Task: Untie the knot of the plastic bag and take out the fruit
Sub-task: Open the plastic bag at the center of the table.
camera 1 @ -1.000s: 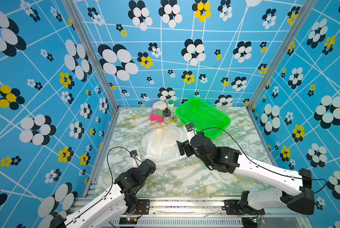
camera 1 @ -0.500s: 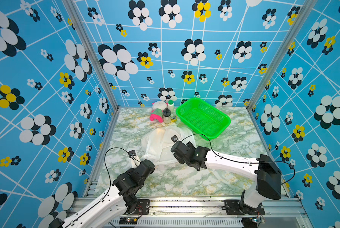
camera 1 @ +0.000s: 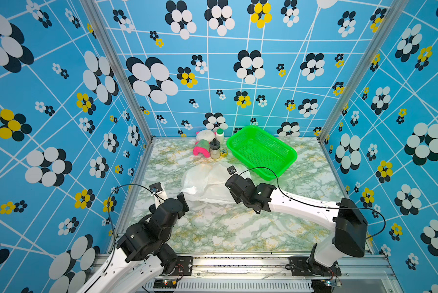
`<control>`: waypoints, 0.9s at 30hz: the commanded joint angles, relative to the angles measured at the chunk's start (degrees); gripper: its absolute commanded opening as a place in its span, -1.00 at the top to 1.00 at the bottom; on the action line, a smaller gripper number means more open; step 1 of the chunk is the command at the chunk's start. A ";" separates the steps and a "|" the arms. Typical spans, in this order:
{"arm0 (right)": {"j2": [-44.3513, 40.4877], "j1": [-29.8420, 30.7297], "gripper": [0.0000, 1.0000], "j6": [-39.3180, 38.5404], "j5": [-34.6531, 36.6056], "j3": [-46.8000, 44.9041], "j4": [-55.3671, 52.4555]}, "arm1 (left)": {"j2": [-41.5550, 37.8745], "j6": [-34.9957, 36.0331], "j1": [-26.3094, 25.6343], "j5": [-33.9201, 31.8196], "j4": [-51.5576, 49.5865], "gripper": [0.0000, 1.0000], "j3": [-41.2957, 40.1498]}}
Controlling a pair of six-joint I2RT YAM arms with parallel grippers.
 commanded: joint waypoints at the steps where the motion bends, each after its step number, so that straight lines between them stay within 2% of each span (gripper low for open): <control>1: -5.97 0.08 1.00 1.24 -3.34 -2.24 6.42 | -1.42 11.10 0.45 1.01 -2.55 -0.80 8.66; 5: -9.93 0.15 1.00 2.31 -4.96 -4.42 9.19 | 4.45 18.91 0.33 10.94 4.08 -0.75 15.33; 7: -11.66 0.16 1.00 3.44 -5.48 -6.21 10.54 | 11.78 23.37 -0.47 15.38 7.74 -0.74 18.68; 10: -14.25 0.14 1.00 5.56 -5.60 -9.79 12.15 | 22.86 31.05 -2.45 17.44 13.77 -0.84 22.79; 13: -18.07 0.04 1.00 7.76 -3.87 -14.93 14.60 | 32.90 38.08 -2.56 25.52 19.86 -0.89 24.85; 16: -20.94 -0.40 1.00 9.72 -2.69 -18.76 15.89 | 43.57 42.36 -2.54 29.67 19.66 -0.89 27.87; 19: -22.64 -1.01 1.00 11.75 -0.90 -21.53 15.75 | 51.01 46.01 -1.00 30.72 23.44 -0.80 25.56; 22: -22.87 -1.10 1.00 13.86 0.92 -23.95 15.98 | 55.74 46.31 2.01 37.05 24.58 -0.73 23.46; 27: -22.12 -1.04 1.00 15.51 2.51 -26.81 16.24 | 56.91 45.96 0.77 36.93 26.60 -0.76 18.75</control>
